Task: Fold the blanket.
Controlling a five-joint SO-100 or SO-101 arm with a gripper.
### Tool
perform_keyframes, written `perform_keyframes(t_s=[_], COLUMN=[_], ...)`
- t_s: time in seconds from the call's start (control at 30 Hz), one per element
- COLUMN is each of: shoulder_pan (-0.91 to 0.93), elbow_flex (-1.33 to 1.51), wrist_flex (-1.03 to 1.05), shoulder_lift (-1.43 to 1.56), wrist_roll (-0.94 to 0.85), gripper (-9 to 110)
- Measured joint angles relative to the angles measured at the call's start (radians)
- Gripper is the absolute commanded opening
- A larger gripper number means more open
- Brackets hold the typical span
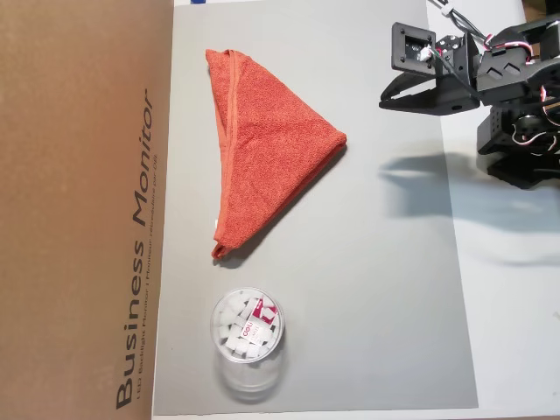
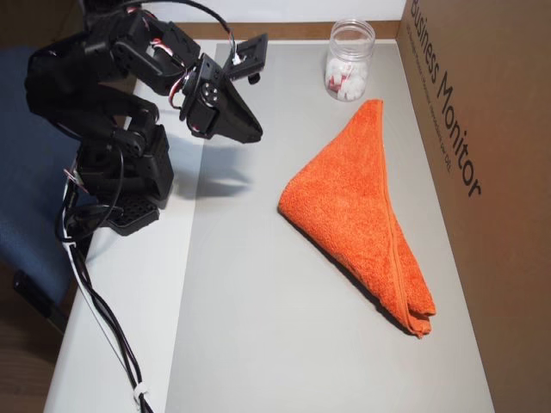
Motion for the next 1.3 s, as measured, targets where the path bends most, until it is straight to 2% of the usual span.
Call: perform_keyframes(t_s=[0.7, 1.3], shoulder_pan=[0.002, 0.005], elbow_flex=[0.314, 0.494], wrist_flex=[0.003, 0.003], shoulder_lift=[0.385, 0.449], wrist_roll=[-0.002, -0.006], gripper=[0, 0])
